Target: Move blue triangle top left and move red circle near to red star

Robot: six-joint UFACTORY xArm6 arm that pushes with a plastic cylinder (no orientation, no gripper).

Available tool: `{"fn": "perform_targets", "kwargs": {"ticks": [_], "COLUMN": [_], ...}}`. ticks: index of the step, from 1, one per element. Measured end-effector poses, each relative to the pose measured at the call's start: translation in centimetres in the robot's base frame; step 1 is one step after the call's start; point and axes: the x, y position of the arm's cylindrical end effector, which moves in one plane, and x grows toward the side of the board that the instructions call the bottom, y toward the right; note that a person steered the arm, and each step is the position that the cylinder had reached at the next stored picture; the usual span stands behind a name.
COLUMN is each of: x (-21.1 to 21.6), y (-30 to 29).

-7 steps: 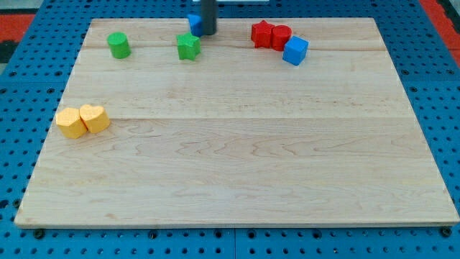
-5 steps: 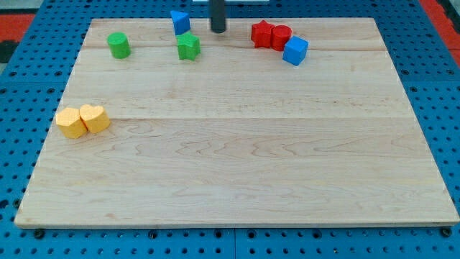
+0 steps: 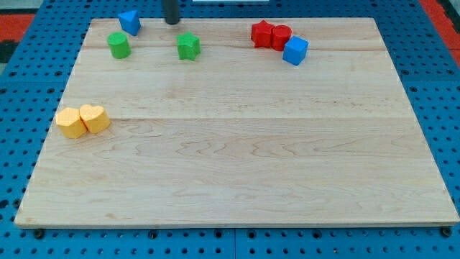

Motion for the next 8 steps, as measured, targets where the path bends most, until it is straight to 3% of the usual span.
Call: {"fn": "perform_targets", "kwargs": {"ticks": [2,4,6,7,8], "x": [1.1,10.3,3.5,1.4,4.4], "y": [14.6,15.4,19.0,24.8,27.0]}}
